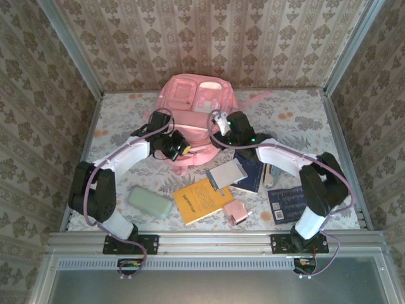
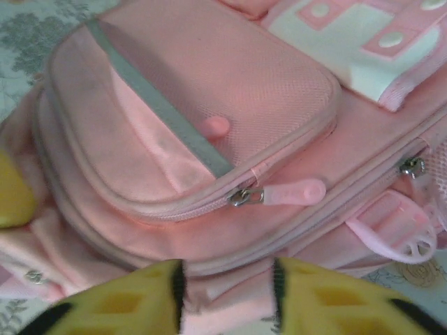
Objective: Pack the student bag
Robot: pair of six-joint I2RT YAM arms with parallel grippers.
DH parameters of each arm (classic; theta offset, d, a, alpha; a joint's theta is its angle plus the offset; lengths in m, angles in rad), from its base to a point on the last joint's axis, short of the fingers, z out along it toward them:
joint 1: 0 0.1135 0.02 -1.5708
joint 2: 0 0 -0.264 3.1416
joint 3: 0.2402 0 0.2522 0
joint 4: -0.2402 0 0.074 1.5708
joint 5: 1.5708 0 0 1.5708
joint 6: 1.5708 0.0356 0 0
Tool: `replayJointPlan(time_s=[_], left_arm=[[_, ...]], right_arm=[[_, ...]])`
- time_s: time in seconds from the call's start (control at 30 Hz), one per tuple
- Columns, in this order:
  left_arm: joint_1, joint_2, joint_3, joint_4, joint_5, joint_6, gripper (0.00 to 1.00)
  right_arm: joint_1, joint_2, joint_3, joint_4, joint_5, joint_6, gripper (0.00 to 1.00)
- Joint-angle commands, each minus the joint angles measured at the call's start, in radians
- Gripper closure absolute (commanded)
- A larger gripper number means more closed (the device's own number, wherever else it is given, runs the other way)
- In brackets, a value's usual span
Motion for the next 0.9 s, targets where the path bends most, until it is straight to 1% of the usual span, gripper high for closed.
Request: replayJointPlan(time_s=[0.0,0.03,0.13,0.17,0.3,0.43,0.57,0.7,0.87], left_arm=[[-0.011,0.002,0.033,0.094,0.068,-0.091,1.0],[-0.011,0.001,0.038,0.103,0.068,-0.099,1.0],[-0.011,-0.005,0.045,0.113,0.065,-0.111,1.0],[-0.039,-0.008,0.041,0.12,0.064,-0.116,1.0],[-0.043,-0.016,0.028,0.138,0.061,-0.136,1.0],[-0.047,-0.019,0.027,0.137,0.063,-0.14,1.0],[-0.047,-0.028,0.03,0.128,0.056,-0.138,1.0],[-0.047,-0.032,0.035,0.122,0.056,-0.137,1.0],[-0.046,-0.033,0.035,0.126,0.06,-0.14,1.0]], right_arm=[[0.008,-0.131,-0.148,0.172,-0.106,0.125,0.51],[0.009,-0.15,-0.193,0.219,-0.14,0.165,0.51],[0.01,-0.149,-0.28,0.339,-0.242,0.283,0.57],[0.015,-0.134,-0.288,0.367,-0.264,0.317,0.58],[0.053,-0.052,-0.276,0.422,-0.273,0.378,0.57],[0.105,0.027,-0.217,0.416,-0.233,0.376,0.53],[0.125,0.081,-0.173,0.377,-0.155,0.353,0.51],[0.13,0.097,-0.164,0.35,-0.089,0.334,0.53],[0.13,0.122,-0.121,0.277,-0.019,0.308,0.57]])
